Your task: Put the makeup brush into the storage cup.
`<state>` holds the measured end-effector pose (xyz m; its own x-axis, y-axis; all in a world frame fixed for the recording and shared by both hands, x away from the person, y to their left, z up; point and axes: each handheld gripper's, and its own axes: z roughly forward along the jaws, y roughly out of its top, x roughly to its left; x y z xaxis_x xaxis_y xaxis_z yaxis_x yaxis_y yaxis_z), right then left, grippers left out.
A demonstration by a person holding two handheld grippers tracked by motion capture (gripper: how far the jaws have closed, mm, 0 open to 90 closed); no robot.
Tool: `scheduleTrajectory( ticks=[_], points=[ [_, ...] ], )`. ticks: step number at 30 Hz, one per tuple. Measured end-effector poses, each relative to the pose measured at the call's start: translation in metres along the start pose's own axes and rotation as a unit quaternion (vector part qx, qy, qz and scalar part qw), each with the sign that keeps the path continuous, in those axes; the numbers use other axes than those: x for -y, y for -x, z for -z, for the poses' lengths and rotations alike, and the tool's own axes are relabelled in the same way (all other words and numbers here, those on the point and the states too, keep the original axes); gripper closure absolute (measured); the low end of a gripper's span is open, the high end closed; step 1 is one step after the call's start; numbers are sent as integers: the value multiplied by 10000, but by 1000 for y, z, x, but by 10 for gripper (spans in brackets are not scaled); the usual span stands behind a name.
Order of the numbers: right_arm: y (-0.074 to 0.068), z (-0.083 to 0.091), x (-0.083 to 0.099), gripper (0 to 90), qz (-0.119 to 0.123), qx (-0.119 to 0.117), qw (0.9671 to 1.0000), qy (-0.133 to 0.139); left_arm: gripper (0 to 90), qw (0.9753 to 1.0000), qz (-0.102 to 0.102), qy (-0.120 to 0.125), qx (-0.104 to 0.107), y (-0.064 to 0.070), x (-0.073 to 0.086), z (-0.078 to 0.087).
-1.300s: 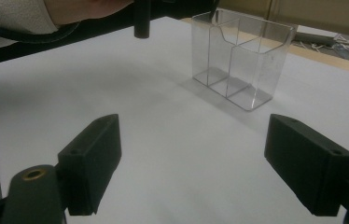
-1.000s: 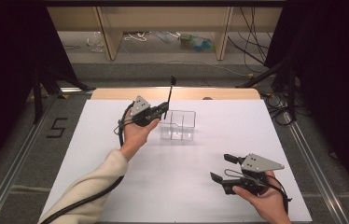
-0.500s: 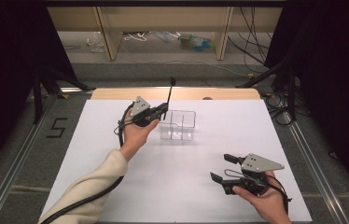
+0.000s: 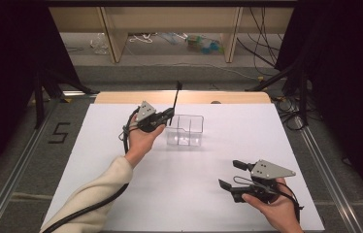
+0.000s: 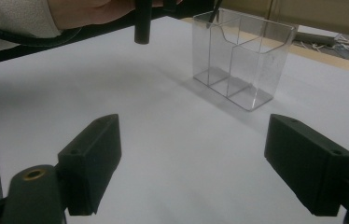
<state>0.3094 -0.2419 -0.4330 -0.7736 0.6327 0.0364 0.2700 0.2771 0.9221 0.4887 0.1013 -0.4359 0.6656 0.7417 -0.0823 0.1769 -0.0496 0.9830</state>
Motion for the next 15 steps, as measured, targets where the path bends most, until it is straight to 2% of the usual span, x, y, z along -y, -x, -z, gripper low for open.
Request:
scheduleTrajectory(
  ticks=[8, 12, 13, 15],
  points=[
    [0, -1, 0, 199, -28, -41, 10000, 64, 854, 10000, 65, -35, -9, -1, 3, -1],
    [0, 0, 0, 199, -2, -2, 10000, 1, 854, 9999, 94, -56, -18, -1, 4, -1],
    [0, -1, 0, 199, -5, -20, 10000, 77, 854, 9999, 93, -59, -7, -1, 5, -1],
    [0, 0, 0, 199, 0, -3, 10000, 1, 854, 10000, 30, -71, -6, -2, 5, -1]
  ],
)
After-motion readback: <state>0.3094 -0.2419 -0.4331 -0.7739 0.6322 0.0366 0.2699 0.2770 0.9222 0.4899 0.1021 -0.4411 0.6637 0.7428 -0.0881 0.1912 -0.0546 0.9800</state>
